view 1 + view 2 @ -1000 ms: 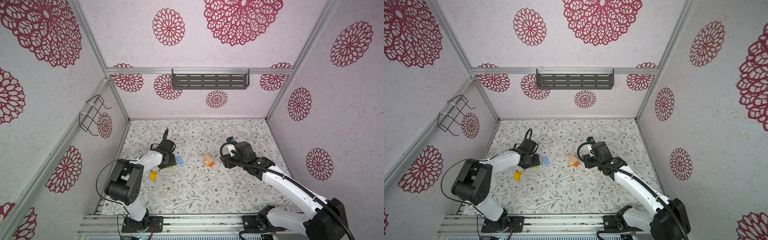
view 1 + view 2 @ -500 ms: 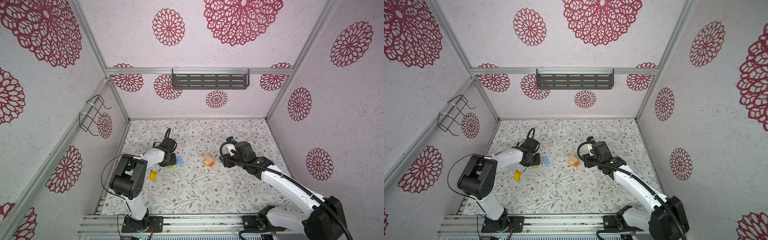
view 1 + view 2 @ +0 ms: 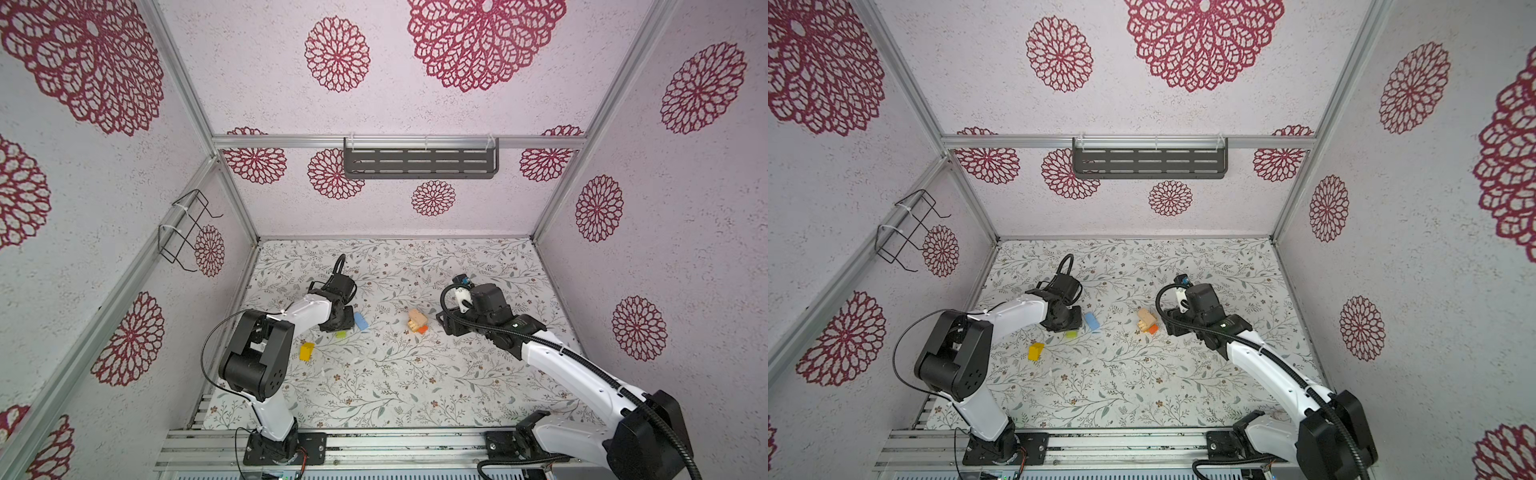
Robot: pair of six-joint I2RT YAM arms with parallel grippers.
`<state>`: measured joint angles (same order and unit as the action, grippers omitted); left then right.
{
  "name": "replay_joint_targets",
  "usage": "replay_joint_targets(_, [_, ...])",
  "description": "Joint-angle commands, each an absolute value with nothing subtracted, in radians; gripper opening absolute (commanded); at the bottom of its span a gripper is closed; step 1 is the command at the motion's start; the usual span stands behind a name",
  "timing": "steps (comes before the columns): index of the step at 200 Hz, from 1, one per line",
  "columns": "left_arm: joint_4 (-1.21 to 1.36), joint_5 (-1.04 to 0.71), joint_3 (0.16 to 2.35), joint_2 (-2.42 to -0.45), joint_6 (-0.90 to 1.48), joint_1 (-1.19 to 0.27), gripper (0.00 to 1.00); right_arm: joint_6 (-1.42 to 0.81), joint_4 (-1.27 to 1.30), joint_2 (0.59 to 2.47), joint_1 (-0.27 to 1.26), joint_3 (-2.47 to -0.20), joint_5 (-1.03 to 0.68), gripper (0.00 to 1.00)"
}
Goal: Build the wood block tower
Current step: 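Draw the right arm back while the left gripper closes on the green block, then lift the green block with the left gripper and carry it over the stack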
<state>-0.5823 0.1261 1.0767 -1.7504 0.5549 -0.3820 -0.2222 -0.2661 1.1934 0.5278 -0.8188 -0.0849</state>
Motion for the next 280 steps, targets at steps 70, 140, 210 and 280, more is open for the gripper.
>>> replay_joint_targets(70, [-0.842,0.076,1.394,-1.597,0.417,-0.536,0.3,-0.395,-0.046,1.18,0.346,-0.735,-0.258,0.99])
replay_joint_targets(140, [-1.038,0.025,1.748,-1.796,0.217,-0.649,0.3,-0.453,0.042,1.107,0.183,-0.635,-0.309,0.99])
replay_joint_targets(210, [-1.166,-0.005,2.051,-2.056,0.091,-0.752,0.3,-0.46,0.09,1.084,0.109,-0.574,-0.33,0.99])
replay_joint_targets(280, [-1.213,-0.024,2.218,-2.193,0.049,-0.801,0.3,-0.468,0.115,1.094,0.101,-0.555,-0.337,0.99])
